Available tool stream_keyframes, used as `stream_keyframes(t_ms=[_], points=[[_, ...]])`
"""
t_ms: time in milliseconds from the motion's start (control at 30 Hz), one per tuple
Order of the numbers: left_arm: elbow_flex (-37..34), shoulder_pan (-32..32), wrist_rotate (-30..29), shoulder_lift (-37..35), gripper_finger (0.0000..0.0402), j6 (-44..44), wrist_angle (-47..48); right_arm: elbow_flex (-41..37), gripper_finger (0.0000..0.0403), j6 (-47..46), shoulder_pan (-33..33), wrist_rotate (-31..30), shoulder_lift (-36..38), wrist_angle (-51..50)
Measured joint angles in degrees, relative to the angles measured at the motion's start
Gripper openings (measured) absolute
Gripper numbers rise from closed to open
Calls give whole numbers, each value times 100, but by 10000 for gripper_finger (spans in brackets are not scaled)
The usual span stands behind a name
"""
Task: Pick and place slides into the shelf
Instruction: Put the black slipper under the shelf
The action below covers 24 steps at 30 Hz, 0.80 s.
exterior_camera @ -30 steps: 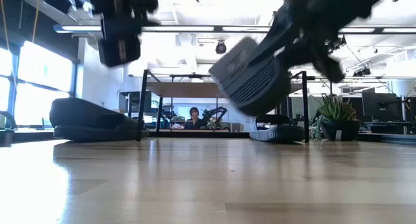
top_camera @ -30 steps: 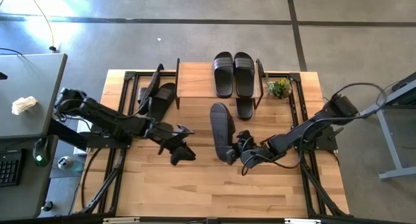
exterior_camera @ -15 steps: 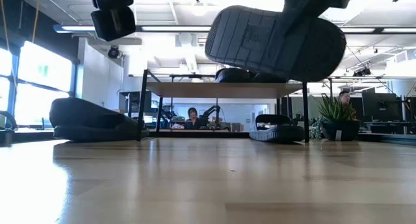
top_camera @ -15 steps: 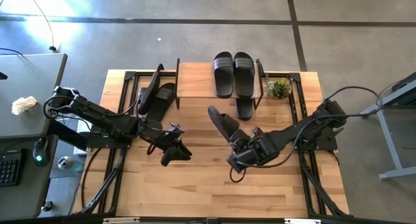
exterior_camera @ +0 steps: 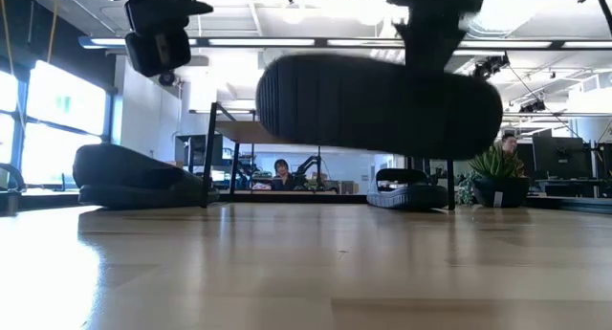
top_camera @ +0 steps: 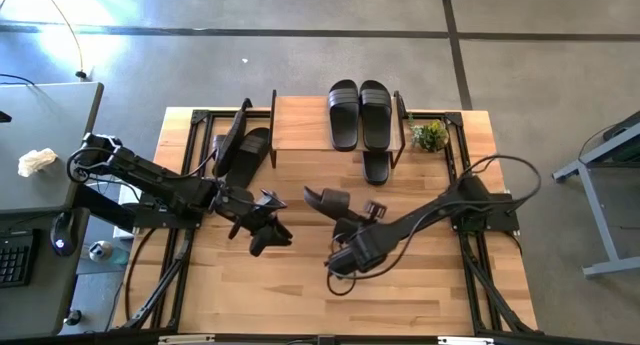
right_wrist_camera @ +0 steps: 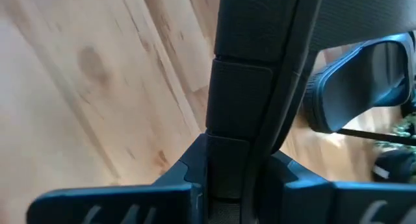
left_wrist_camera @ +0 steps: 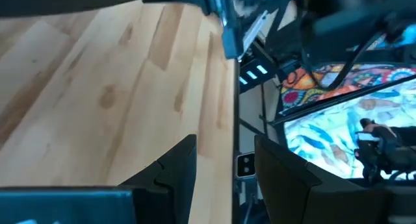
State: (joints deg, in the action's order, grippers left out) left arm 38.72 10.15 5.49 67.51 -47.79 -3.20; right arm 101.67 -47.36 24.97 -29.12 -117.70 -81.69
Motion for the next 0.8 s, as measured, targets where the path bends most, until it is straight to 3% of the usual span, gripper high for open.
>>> stream_keyframes(t_ms=[200, 400, 600, 800], points=[[0, 0, -373, 20, 138, -2, 271, -52, 52, 45, -141, -339, -402, -278], [0, 0, -1325, 22, 138, -64, 662, -52, 57, 386, -322, -516, -591, -263], [0, 0, -2008, 47, 138, -100, 980, -52, 92, 733, -457, -514, -595, 110], [2, 0, -2170, 412, 138, -282, 931, -52, 122, 1035, -586, -196, -595, 391]])
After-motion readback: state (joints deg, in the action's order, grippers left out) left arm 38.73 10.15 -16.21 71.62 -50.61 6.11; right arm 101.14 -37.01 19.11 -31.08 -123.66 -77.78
